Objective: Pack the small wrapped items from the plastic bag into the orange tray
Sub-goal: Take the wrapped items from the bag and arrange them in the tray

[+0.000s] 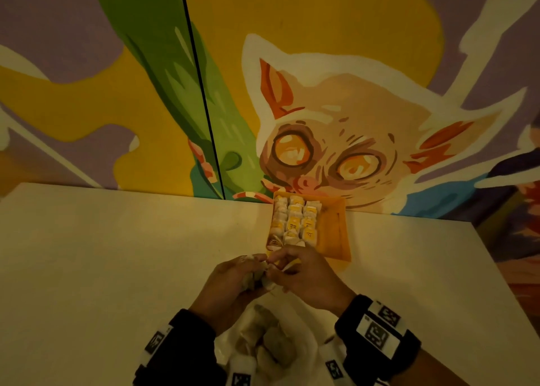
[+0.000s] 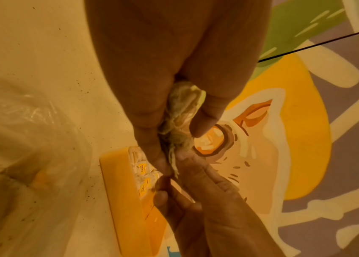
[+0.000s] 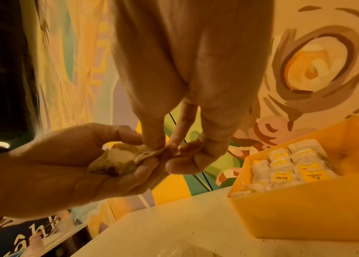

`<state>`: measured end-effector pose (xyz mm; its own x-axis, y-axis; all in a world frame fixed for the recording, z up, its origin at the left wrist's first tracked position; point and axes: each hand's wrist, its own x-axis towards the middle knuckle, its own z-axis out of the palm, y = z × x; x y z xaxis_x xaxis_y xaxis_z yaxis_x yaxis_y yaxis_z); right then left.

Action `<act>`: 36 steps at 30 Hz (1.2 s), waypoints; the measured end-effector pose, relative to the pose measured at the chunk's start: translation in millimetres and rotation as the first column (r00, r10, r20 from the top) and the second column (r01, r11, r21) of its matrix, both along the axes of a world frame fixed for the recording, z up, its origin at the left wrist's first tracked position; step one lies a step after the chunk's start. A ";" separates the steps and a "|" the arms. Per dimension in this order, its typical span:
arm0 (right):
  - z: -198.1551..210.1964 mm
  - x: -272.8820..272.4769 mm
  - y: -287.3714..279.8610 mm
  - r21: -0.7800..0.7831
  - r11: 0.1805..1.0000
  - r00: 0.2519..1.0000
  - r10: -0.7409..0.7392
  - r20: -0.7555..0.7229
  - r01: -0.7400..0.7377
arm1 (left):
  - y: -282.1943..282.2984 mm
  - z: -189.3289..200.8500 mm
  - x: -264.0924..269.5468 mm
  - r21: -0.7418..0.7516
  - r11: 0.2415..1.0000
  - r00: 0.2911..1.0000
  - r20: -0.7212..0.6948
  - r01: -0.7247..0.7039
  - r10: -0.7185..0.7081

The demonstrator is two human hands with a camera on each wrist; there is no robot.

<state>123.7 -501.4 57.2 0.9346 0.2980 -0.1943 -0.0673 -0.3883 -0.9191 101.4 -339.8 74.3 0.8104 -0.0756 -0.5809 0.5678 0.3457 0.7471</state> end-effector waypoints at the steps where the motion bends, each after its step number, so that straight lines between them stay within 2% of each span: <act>1: 0.9 -2.4 -1.0 0.016 1.000 1.000 -0.004 0.002 0.004 | 0.0 -0.6 -0.8 0.006 1.000 1.000 -0.006 -0.002 0.002; 5: 8.1 -7.6 -3.5 0.064 0.997 0.999 -0.046 -0.020 0.047 | 0.6 0.1 -3.4 -0.014 0.999 1.000 0.007 0.030 -0.030; 7: 10.3 -8.7 -5.1 0.100 0.987 0.991 -0.123 -0.060 0.129 | 0.4 0.9 -4.9 -0.023 0.999 0.999 0.018 0.049 -0.049; 10: 12.3 -10.1 -7.9 0.156 0.949 0.960 -0.258 -0.105 0.273 | 2.7 -1.6 -5.8 0.010 1.000 1.000 -0.013 -0.027 0.027; 14: 10.7 -11.4 -10.0 0.135 0.928 0.937 -0.348 -0.019 0.348 | -0.1 -1.2 -7.0 0.011 0.999 0.999 -0.035 -0.032 0.033; 18: 8.9 -19.2 -4.7 0.052 0.963 0.947 -0.269 0.175 0.264 | -7.6 3.7 -7.6 -0.041 0.997 0.997 0.022 0.069 -0.069; 20: 9.6 -24.9 -0.6 0.015 0.978 0.949 -0.206 0.237 0.209 | -10.0 5.3 -8.6 -0.021 0.992 0.987 0.102 0.125 -0.122; 22: 9.2 -28.4 1.4 -0.006 0.986 0.946 -0.156 0.285 0.165 | -10.3 5.5 -9.0 0.019 0.992 0.979 0.159 0.123 -0.124; 25: 8.1 -29.4 -1.1 0.015 0.990 0.962 -0.139 0.236 0.140 | -6.7 1.4 -8.7 0.072 0.993 0.978 0.185 0.089 -0.101; 29: 10.3 -24.0 -10.1 0.097 0.972 0.964 -0.226 0.141 0.214 | -2.8 -0.5 -7.8 0.134 0.986 0.975 0.184 0.104 -0.128; 31: 13.0 -19.8 -13.8 0.074 0.984 0.977 -0.173 0.128 0.165 | -3.1 -0.2 -6.2 0.147 0.982 0.975 0.171 0.118 -0.142; 34: 14.2 -14.5 -15.2 0.051 0.999 0.998 -0.005 0.059 0.002 | -5.7 0.6 -3.7 0.152 0.975 0.967 0.169 0.163 -0.188; 36: 13.9 -11.9 -14.8 0.072 0.997 1.000 0.007 0.023 -0.009 | -6.7 0.5 -2.6 0.149 0.975 0.966 0.174 0.165 -0.190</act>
<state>111.8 -516.1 71.2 0.9361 0.3179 -0.1505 -0.0429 -0.3215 -0.9459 98.8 -346.5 74.8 0.8854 -0.1608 -0.4361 0.4581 0.1429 0.8773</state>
